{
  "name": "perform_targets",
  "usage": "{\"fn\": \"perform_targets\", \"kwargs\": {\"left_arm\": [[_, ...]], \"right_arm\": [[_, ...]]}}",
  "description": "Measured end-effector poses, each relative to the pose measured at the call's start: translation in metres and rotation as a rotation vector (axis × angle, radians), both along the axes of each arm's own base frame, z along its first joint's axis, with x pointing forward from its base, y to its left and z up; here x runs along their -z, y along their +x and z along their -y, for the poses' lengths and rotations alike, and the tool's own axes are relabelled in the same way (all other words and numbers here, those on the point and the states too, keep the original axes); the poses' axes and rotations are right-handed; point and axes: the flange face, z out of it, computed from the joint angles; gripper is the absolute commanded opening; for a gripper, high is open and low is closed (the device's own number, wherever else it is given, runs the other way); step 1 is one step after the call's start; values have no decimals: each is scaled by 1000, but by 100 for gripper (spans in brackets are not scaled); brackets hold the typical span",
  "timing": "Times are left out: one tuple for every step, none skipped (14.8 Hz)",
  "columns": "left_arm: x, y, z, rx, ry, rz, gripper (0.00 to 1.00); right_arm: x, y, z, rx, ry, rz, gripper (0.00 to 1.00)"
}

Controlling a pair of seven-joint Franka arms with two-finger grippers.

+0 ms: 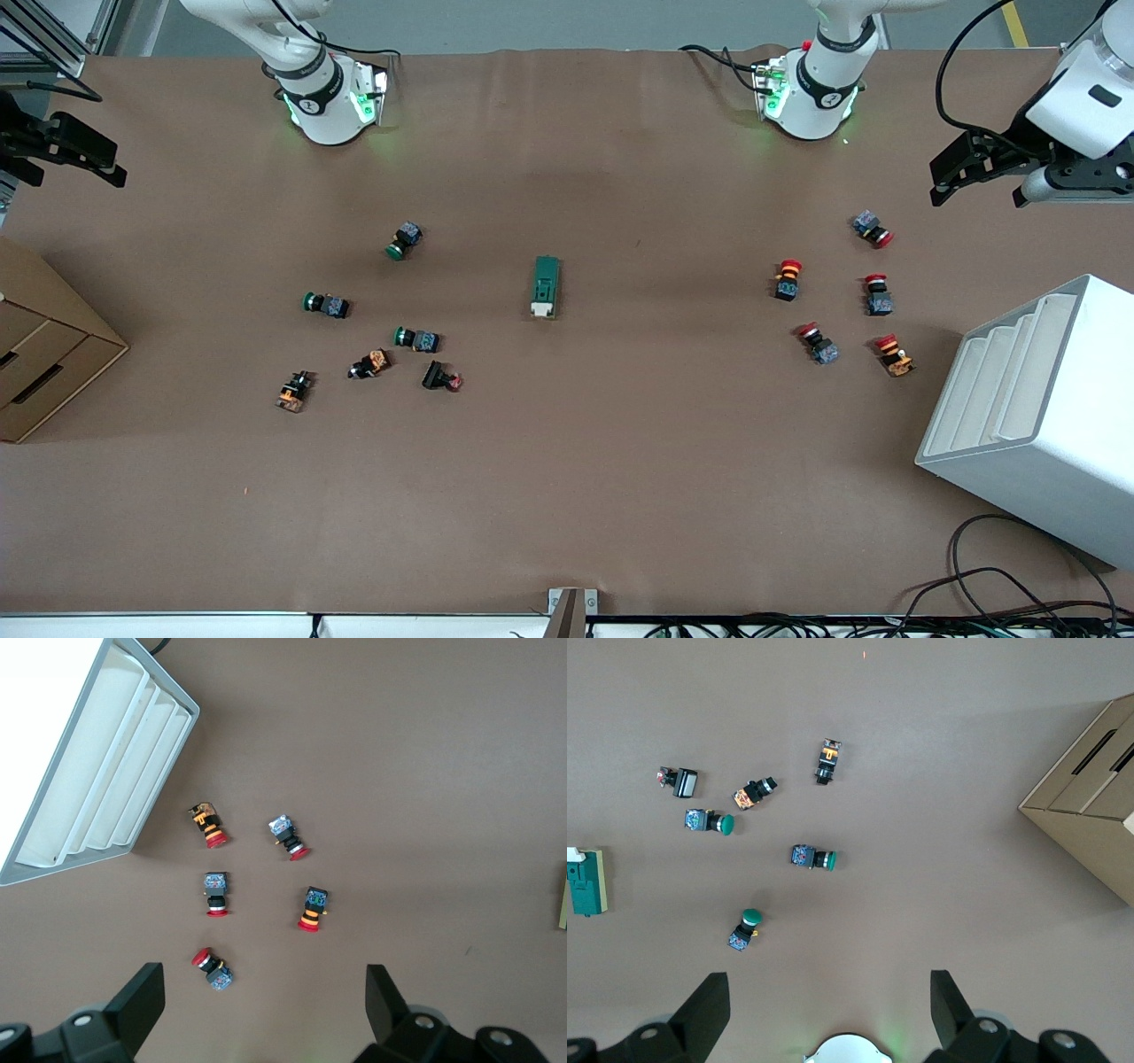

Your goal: Close load switch with both arms

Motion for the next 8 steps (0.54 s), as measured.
{"fn": "perform_targets", "kwargs": {"left_arm": [[0,0,0,-6,0,1,100],[-1,0,0,-12,-1,3,100],[-3,0,2,-21,-1,6,100],[-5,0,4,-32,-2,11,100],[-7,-1,7,-42,-2,15,100],[-8,-1,9,-47,-3,19,100],[-10,-1,9,-49,-3,21,100],[-11,-1,9,-49,-3,22,100]], "right_arm": [[0,0,0,0,0,1,100],[-1,0,0,1,0,2,100],[-1,0,0,2,0,3,100],[-1,0,0,2,0,4,100],[-1,0,0,2,0,4,100],[-1,0,0,3,0,4,100],[-1,0,0,3,0,4,100],[-1,0,0,4,1,4,100]]}}
